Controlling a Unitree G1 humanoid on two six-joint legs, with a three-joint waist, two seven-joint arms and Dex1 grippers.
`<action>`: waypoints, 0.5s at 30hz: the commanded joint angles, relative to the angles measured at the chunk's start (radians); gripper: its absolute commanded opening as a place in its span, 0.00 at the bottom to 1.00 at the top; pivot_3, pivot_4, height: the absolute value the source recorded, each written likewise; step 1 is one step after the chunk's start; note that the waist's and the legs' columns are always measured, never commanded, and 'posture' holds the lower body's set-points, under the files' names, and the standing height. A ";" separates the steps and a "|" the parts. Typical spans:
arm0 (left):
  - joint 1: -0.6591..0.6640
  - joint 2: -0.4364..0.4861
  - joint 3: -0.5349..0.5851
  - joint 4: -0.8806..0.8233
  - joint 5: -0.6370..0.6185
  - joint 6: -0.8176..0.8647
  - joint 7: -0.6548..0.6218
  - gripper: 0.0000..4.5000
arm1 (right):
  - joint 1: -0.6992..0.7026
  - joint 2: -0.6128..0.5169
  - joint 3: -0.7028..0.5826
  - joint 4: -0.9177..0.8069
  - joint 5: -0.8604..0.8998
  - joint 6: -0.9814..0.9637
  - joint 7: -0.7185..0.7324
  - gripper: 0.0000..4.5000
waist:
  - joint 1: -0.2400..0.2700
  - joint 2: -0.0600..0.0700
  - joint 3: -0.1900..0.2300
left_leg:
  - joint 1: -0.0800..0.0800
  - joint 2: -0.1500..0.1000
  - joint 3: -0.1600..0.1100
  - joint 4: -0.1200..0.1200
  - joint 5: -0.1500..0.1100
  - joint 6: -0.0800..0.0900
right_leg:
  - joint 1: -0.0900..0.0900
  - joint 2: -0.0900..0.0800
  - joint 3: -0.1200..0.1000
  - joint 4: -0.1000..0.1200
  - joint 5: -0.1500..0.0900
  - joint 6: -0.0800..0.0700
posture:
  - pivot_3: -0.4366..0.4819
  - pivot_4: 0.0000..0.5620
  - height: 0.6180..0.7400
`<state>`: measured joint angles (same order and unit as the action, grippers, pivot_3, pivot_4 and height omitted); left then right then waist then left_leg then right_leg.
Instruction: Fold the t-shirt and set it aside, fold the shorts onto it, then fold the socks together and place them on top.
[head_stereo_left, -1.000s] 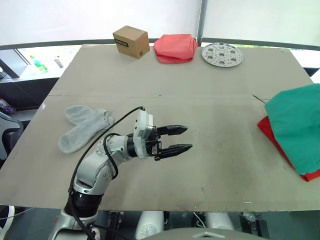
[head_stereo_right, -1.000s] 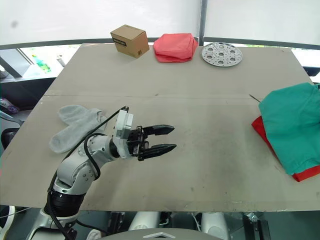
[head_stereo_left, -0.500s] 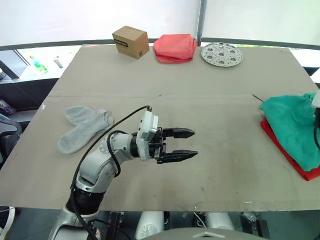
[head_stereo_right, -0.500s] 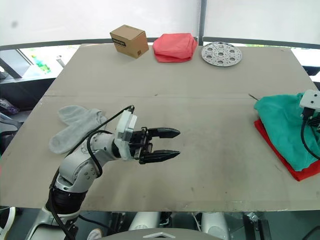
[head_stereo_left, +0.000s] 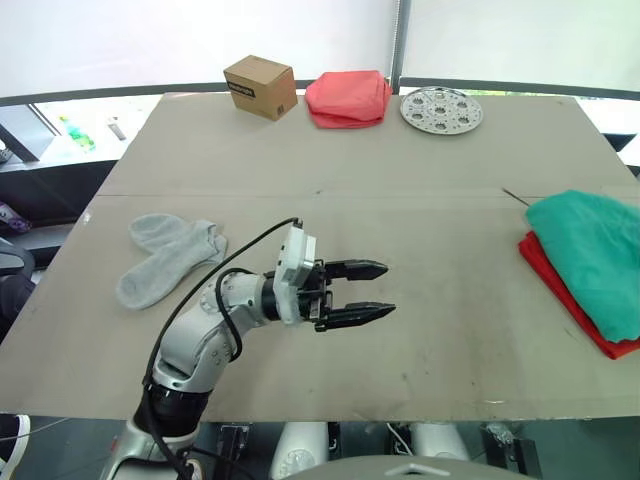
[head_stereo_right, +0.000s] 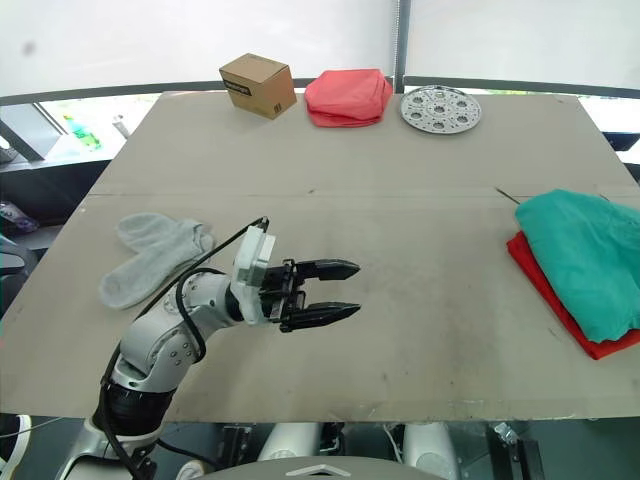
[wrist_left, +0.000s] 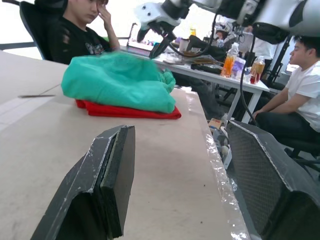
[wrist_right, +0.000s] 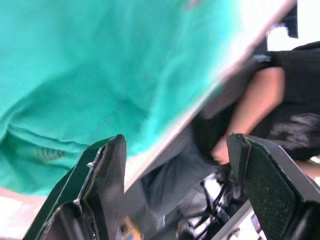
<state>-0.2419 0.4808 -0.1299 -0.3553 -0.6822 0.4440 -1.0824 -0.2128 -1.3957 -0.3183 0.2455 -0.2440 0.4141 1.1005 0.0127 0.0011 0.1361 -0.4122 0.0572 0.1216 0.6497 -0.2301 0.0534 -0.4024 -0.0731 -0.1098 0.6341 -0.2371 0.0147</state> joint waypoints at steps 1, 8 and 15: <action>-0.020 -0.011 0.029 0.048 0.027 -0.027 0.031 0.70 | 0.115 0.103 -0.334 -0.260 -0.007 0.096 -0.010 0.76 | 0.002 -0.002 -0.001 | 0.000 0.000 -0.001 0.000 0.000 0.000 | 0.000 0.000 -0.001 0.000 0.000 0.001 | 0.48 0.27 1.00; -0.016 -0.072 0.166 0.112 0.131 -0.059 0.322 0.70 | -0.220 0.722 -0.250 -0.837 0.556 0.399 -0.228 0.87 | -0.027 -0.014 0.000 | 0.006 -0.004 -0.015 -0.001 -0.003 0.004 | 0.002 0.003 0.011 0.001 0.003 0.003 | 0.48 0.27 1.00; 0.075 0.021 0.323 0.108 0.327 -0.029 0.607 0.70 | -0.183 1.006 0.198 -0.926 0.665 0.354 -0.306 1.00 | -0.016 -0.017 0.001 | 0.011 -0.005 -0.016 -0.006 -0.005 -0.001 | 0.004 0.002 0.012 0.002 0.005 -0.001 | 0.48 0.27 1.00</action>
<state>-0.1752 0.4838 0.1528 -0.2239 -0.3934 0.4176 -0.5306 -0.3721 -0.3930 -0.1713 -0.6514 0.4106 0.8202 0.8171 -0.0032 -0.0155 0.1369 -0.4017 0.0513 0.1057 0.6439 -0.2345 0.0524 -0.3980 -0.0709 -0.0985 0.6361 -0.2321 0.0138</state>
